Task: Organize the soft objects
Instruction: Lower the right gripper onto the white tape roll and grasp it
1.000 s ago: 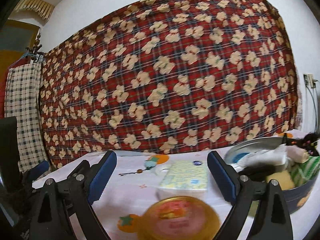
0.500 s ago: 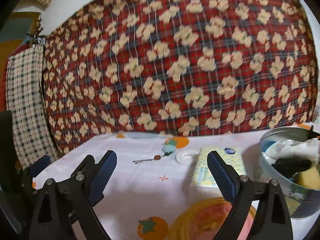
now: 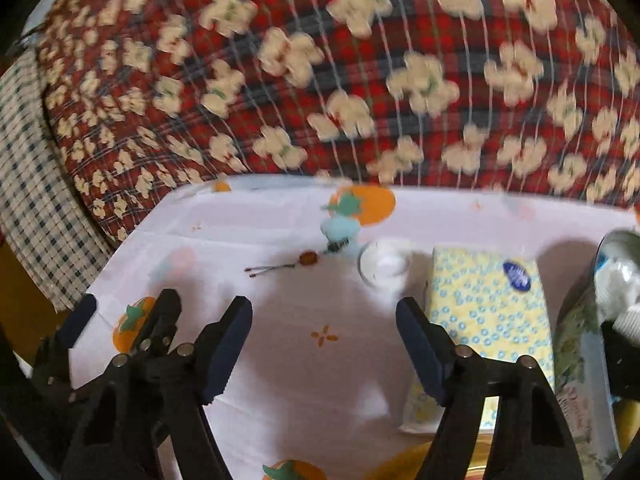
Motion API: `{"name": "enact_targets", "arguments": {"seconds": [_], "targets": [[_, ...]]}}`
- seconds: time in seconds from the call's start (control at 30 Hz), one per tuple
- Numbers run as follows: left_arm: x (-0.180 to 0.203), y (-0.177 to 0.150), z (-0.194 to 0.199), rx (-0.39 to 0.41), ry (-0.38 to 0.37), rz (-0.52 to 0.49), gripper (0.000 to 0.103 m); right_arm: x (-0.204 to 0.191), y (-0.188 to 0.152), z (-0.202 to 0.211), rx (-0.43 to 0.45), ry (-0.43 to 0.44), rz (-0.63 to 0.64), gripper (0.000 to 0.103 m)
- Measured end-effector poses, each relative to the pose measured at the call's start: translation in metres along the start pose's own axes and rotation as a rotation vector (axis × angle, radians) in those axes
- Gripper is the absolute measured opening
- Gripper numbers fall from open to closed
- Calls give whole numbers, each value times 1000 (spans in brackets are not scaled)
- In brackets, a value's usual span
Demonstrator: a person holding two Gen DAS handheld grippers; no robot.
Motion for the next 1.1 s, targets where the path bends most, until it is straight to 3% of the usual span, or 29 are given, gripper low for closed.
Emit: {"name": "enact_targets", "arguments": {"seconds": [0.13, 0.27, 0.37, 0.43, 0.53, 0.63, 0.73, 0.87, 1.1], "targets": [[4, 5, -22, -74, -30, 27, 102, 3, 5, -6, -60, 26, -25, 76], [8, 12, -37, -120, -65, 38, 102, 10, 31, -14, -122, 46, -60, 76], [8, 16, -50, -168, -77, 67, 102, 10, 56, -38, -254, -22, 25, 75], [8, 20, -60, -208, -95, 88, 102, 15, 62, -53, -324, -57, 37, 64], [11, 23, -72, -234, -117, 101, 102, 17, 65, -75, -418, -127, 90, 64], [10, 20, -80, -248, -90, 80, 102, 20, 71, -86, -433, -157, 97, 64], [2, 19, -82, -269, -114, 107, 102, 20, 81, -95, -449, -157, 90, 64], [-9, 18, -86, -282, -104, 142, 102, 23, 82, -116, -552, -155, 70, 64], [-17, 19, -86, -280, -97, 159, 102, 11, 79, -127, -566, -279, 236, 63]]}}
Point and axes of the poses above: each gripper's, at about its wrist camera, not at the fingertips, and z roughly against the way its jaws point, x to its right, y to its top, the point moved 3 cm from there along -z, roughly the way its jaws point, and after that the axes turned 9 degrees about -x, right-handed, at the moved point
